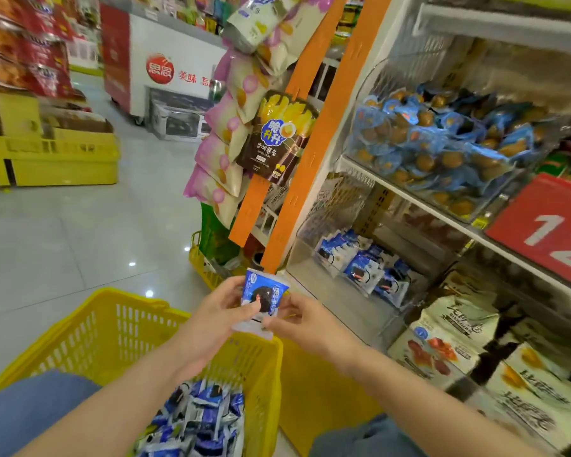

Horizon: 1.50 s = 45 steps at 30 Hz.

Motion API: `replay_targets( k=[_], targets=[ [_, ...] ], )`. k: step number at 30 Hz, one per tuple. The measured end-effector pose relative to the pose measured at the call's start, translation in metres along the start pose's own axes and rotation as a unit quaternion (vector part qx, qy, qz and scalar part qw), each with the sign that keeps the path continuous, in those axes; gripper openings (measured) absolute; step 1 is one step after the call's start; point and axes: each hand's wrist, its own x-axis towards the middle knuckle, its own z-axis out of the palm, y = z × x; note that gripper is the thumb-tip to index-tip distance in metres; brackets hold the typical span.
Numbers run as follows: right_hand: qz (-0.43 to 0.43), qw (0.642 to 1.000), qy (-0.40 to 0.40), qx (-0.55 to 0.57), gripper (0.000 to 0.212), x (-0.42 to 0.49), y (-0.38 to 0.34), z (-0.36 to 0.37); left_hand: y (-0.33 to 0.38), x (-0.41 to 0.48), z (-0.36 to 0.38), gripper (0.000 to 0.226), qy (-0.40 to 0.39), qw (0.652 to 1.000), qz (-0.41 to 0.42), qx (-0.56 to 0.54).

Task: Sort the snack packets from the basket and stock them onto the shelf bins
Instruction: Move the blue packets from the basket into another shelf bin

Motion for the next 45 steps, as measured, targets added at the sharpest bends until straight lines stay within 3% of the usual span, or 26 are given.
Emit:
replay_targets(
  k=[6, 9, 14, 18, 23, 25, 28, 34, 45],
  targets=[
    [-0.007, 0.998, 0.006, 0.058, 0.020, -0.024, 0.013, -0.012, 0.004, -0.008, 0.019, 0.016, -0.017, 0.968, 0.096, 0.229],
    [-0.032, 0.995, 0.031, 0.087, 0.015, -0.032, 0.015, -0.020, 0.009, -0.006, 0.020, 0.004, 0.006, 0.966, 0.120, 0.229],
    [-0.054, 0.991, 0.071, 0.097, 0.017, -0.038, 0.017, -0.051, 0.017, 0.012, 0.038, 0.023, -0.018, 0.974, 0.122, 0.191],
    [-0.061, 0.989, 0.123, 0.047, 0.009, -0.031, 0.019, -0.087, 0.022, 0.049, 0.064, 0.028, -0.014, 0.959, 0.141, 0.247],
    [-0.008, 0.956, 0.280, -0.091, 0.021, -0.002, 0.034, -0.135, 0.022, 0.100, 0.090, 0.020, -0.004, 0.882, 0.208, 0.424],
    [0.013, 0.942, 0.310, -0.125, 0.029, 0.012, 0.039, -0.149, 0.019, 0.118, 0.095, 0.024, -0.021, 0.825, 0.240, 0.512],
    [0.069, 0.932, 0.309, -0.178, 0.038, 0.032, 0.047, -0.162, 0.010, 0.141, 0.093, 0.029, -0.042, 0.746, 0.262, 0.611],
    [0.147, 0.899, 0.239, -0.336, 0.040, 0.079, 0.069, -0.173, -0.014, 0.166, 0.080, 0.032, -0.072, 0.702, 0.289, 0.647],
    [0.210, 0.877, 0.178, -0.393, 0.045, 0.135, 0.109, -0.156, -0.021, 0.184, 0.067, 0.034, -0.102, 0.704, 0.345, 0.612]
  ],
)
